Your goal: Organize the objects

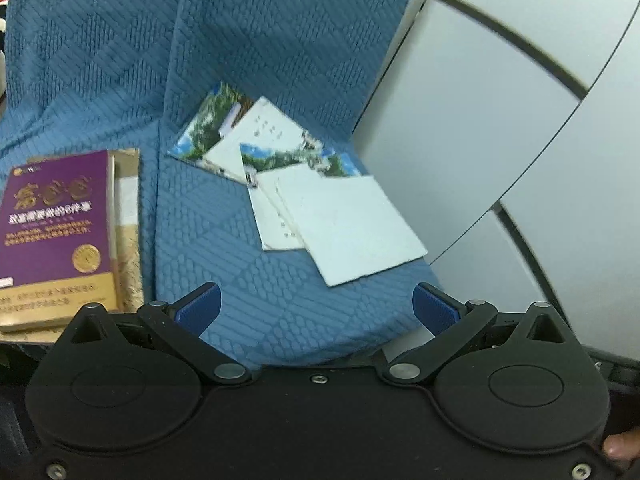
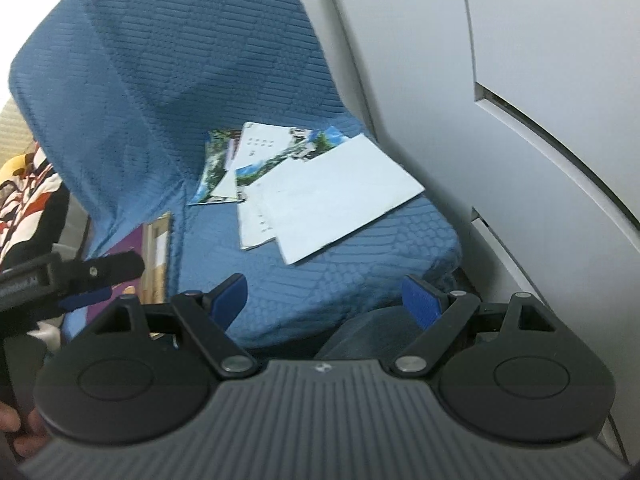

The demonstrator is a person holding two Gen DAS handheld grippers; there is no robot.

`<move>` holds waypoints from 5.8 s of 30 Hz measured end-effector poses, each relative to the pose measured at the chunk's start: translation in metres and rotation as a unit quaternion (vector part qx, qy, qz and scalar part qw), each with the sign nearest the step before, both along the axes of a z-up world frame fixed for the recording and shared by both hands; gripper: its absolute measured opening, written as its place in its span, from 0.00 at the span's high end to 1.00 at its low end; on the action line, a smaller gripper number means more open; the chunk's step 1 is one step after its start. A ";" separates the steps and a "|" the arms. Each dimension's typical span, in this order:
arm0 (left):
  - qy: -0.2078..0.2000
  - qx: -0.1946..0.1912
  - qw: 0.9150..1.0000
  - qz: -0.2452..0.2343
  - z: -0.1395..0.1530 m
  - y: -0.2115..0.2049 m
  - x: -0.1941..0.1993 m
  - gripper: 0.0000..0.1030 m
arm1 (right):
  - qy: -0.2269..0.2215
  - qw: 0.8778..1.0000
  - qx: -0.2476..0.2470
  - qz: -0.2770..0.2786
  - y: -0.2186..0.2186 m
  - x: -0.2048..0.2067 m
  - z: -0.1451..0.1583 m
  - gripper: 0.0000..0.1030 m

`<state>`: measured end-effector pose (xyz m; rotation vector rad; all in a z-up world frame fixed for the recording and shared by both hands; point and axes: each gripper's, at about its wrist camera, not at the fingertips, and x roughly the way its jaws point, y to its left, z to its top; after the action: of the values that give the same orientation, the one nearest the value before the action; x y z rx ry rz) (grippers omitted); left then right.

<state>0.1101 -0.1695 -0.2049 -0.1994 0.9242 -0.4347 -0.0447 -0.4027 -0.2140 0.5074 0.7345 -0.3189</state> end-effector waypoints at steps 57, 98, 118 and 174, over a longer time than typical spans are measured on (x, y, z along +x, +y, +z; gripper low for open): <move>0.147 -0.097 0.984 0.000 -0.113 -0.063 0.114 0.49 | 0.059 0.997 0.004 0.039 -0.117 0.139 -0.093 0.37; 0.094 -0.079 0.986 0.111 -0.089 0.097 0.045 0.23 | 0.140 0.973 0.105 0.150 0.094 0.056 -0.084 0.37; 0.280 -0.208 0.932 0.103 -0.166 0.079 0.002 0.36 | 0.090 0.989 0.112 0.047 0.039 0.049 -0.072 0.37; 0.290 -0.440 0.842 0.112 -0.119 0.160 -0.038 0.93 | 0.006 0.944 0.327 0.034 0.010 0.060 -0.058 0.88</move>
<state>0.0717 -0.0094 -0.3237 -1.3353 1.2174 -0.5700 0.0156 -0.3927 -0.2716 1.1057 0.8642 -0.0005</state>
